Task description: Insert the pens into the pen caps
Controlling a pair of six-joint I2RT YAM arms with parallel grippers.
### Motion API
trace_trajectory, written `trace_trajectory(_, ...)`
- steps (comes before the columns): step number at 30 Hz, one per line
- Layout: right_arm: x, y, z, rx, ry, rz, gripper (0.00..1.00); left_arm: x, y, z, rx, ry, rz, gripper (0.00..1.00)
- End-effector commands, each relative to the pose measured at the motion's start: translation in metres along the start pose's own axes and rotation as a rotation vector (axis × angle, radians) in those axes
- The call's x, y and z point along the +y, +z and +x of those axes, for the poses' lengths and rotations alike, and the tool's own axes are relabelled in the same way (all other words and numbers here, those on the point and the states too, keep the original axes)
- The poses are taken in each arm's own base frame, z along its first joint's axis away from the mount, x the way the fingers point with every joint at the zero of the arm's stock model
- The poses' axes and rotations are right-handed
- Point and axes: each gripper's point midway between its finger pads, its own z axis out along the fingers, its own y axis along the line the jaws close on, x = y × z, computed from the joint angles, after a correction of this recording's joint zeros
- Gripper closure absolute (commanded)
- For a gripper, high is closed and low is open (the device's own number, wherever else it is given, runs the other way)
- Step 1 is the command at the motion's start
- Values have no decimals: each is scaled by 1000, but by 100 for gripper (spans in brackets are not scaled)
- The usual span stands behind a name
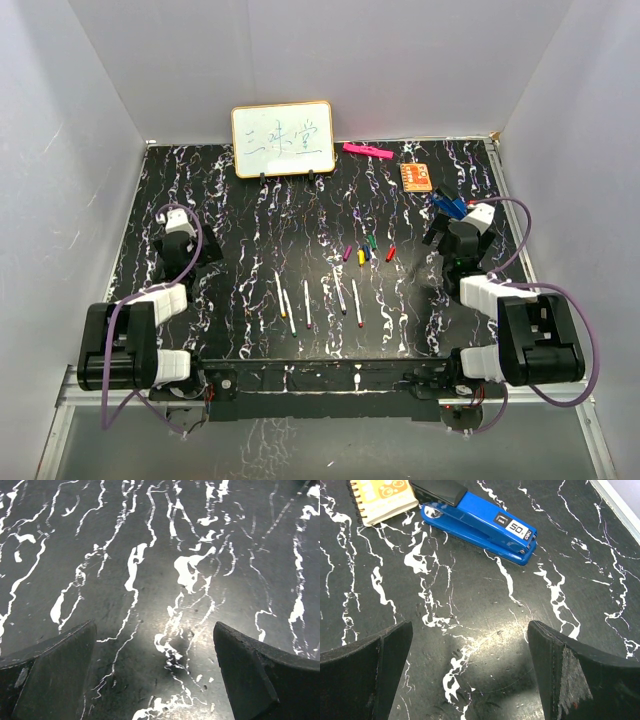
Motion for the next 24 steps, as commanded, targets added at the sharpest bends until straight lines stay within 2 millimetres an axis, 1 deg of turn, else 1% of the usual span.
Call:
trace_trajectory(1,18,-4,-49,-96,46,-62,2,-33,-8,-28,-38,21,148,1)
trace_trajectory(8,26,-21,-73,-120,86,-106,2,-66,-15,-55,-39,61,185,1)
trace_trajectory(10,33,-25,-79,-129,118,-140,2,-80,-18,-61,-20,50,220,1)
trace_trajectory(12,41,-27,-84,-129,141,-176,2,-98,-23,-65,1,46,281,1)
trace_trajectory(14,49,-28,-85,-110,147,-213,2,-112,-31,-72,7,53,303,2)
trace_trajectory(17,64,-31,-82,-68,116,-296,2,-126,-45,-78,22,56,321,2)
trace_trajectory(19,73,-34,-79,-48,105,-347,2,-134,-58,-80,38,51,341,2)
trace_trajectory(21,78,-39,-78,-38,108,-384,2,-140,-70,-77,66,45,356,1)
trace_trajectory(23,85,-46,-79,-34,120,-429,2,-147,-82,-68,111,62,383,1)
trace_trajectory(24,88,-51,-81,-36,130,-452,3,-151,-89,-60,143,85,396,1)
